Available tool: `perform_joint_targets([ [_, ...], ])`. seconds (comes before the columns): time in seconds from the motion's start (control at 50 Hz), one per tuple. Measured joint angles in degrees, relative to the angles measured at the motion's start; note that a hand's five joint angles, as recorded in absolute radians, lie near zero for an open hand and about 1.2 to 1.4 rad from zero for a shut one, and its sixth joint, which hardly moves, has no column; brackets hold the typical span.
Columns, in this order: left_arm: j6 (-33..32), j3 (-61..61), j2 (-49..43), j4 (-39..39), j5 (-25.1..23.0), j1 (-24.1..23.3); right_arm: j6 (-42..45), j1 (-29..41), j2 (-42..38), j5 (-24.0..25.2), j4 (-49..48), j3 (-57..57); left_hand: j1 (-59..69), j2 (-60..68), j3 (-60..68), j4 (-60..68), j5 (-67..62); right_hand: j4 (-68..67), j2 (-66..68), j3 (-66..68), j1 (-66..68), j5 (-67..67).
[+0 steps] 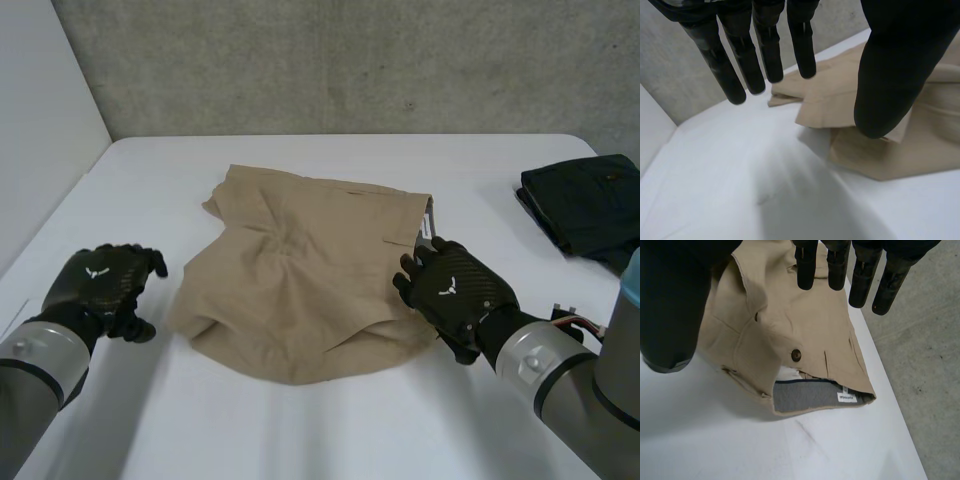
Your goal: Fold the laundry.
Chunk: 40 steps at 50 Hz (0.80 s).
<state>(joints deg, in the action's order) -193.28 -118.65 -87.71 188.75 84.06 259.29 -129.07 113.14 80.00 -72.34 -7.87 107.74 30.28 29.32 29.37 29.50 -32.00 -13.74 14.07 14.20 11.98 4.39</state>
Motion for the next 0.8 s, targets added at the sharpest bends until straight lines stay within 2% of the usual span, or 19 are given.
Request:
perform_joint_targets([
  [0.04,0.0,-0.6,0.0,-0.6,-1.4,0.3,-0.2,-0.5,-1.4,0.9,-0.8,-0.7,3.4,3.6,3.4,3.5,0.0,0.0,0.0,0.1,0.0,0.0],
  [0.22,0.2,-3.0,-0.1,-6.1,-8.0,0.3,-0.5,-3.1,-8.7,6.4,-0.9,-5.1,3.9,4.5,4.4,4.7,0.0,-8.9,8.0,8.4,7.6,7.7],
  [0.28,0.3,-3.4,-0.1,-7.3,-9.0,0.2,-0.6,-3.4,-11.0,7.7,-0.7,-6.2,3.9,4.5,4.4,4.7,0.0,-15.7,15.5,15.1,13.6,13.9],
  [0.3,0.3,-3.6,-0.1,-7.8,-9.4,0.2,-0.6,-3.4,-11.6,8.0,-0.6,-6.5,3.9,4.5,4.4,4.7,0.0,-20.2,19.8,19.7,17.7,18.2],
  [0.32,0.3,-3.6,-0.1,-8.1,-9.5,0.3,-0.7,-3.5,-13.4,8.5,-0.4,-7.3,3.9,4.5,4.4,4.7,0.0,-33.7,34.9,33.3,29.6,31.6],
  [0.34,0.3,-3.7,-0.1,-8.1,-9.6,0.3,-0.7,-3.6,-13.8,8.5,-0.4,-7.5,3.9,4.5,4.4,4.7,0.0,-37.8,39.0,38.4,33.1,35.5],
  [0.36,0.3,-3.7,-0.1,-8.2,-9.7,0.3,-0.7,-3.7,-14.9,8.6,-0.3,-8.0,3.9,4.5,4.4,4.7,0.0,-49.4,49.4,48.8,41.5,47.0],
  [0.38,0.3,-3.7,-0.1,-8.3,-9.7,0.2,-0.7,-3.7,-15.1,8.6,-0.3,-8.1,3.9,4.5,4.4,4.7,0.0,-50.8,51.2,50.1,42.2,48.4],
  [0.52,0.3,-2.8,-0.5,-7.1,-9.7,-0.6,-3.1,-4.6,-16.5,7.7,-0.4,-8.6,3.3,3.8,3.8,3.5,0.0,-54.3,53.2,53.6,43.0,51.9],
  [0.54,0.3,-2.5,-0.7,-6.5,-9.6,-0.9,-3.8,-4.7,-16.4,7.3,-0.4,-8.5,-3.0,-1.9,-1.6,-2.1,0.0,-54.3,53.2,53.6,43.0,51.9],
  [0.58,0.3,-2.1,-1.2,-5.6,-9.5,-1.2,-4.7,-4.8,-16.3,6.8,-0.4,-8.3,-5.3,-4.2,-4.1,-4.9,0.0,-54.3,53.2,53.6,43.0,51.9],
  [0.8,0.2,5.2,-11.6,-0.1,-8.9,-4.7,-9.7,-4.9,-15.3,4.7,1.1,-6.0,-5.5,-5.2,-5.1,-6.1,0.0,-54.3,53.2,53.6,43.0,51.9],
])
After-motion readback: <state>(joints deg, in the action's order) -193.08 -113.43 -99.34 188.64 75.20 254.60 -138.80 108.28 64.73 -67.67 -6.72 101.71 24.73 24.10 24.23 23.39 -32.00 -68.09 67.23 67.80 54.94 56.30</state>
